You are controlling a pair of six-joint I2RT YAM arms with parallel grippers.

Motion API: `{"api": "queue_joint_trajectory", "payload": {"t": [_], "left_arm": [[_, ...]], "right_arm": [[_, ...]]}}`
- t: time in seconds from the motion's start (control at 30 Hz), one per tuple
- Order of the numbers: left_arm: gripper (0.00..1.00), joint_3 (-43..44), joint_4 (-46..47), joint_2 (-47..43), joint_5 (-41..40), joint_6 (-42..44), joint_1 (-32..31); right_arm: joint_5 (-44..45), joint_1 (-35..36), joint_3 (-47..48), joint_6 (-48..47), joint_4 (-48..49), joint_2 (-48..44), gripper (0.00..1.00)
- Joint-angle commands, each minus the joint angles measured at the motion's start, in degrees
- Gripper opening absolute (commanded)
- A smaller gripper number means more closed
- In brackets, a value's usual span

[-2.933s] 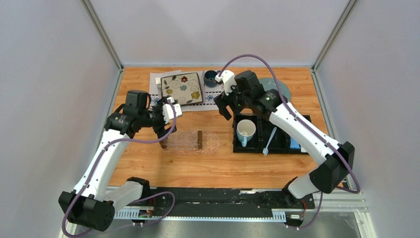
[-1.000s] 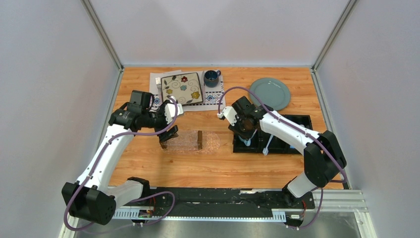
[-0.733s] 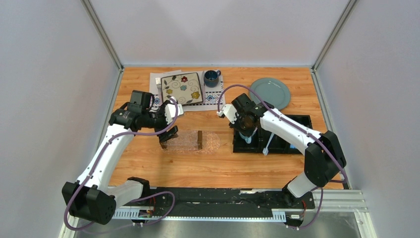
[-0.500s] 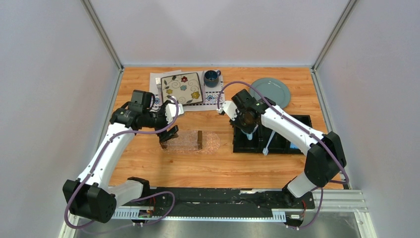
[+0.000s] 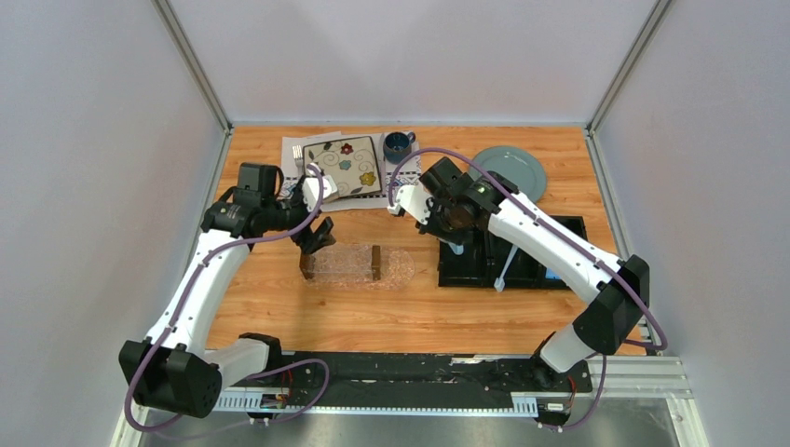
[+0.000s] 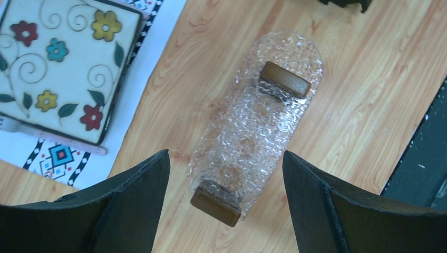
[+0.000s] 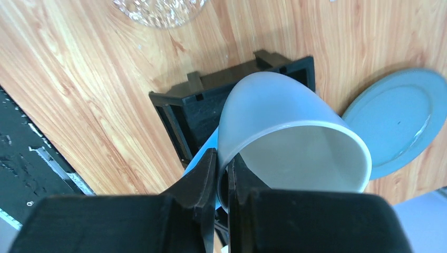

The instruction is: Prepare toiletry sets of a toothbrush and toothpaste on the tray

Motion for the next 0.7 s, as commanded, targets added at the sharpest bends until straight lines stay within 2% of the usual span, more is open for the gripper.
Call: {"api": "queue_joint_trajectory", "payload": {"t": [0.0, 0.3, 0.67], "left_arm": [[0.85, 2.98, 4.48, -0.50, 2.47, -6.77, 3.57], [0.85, 3.51, 6.15, -0.42, 5.28, -9.50, 10.87], [0.85, 3.77, 4.13, 0.29, 7.74, -6.78, 17.47]], "right_arm": [[-2.61, 1.78, 6.17, -4.61, -2.09, -1.28, 0.05], [-7.10, 5.82, 5.83, -11.21, -0.42, 1.18, 0.05], [-8.77, 9.25, 5.83, -18.41, 1.69, 7.24, 0.04]]}}
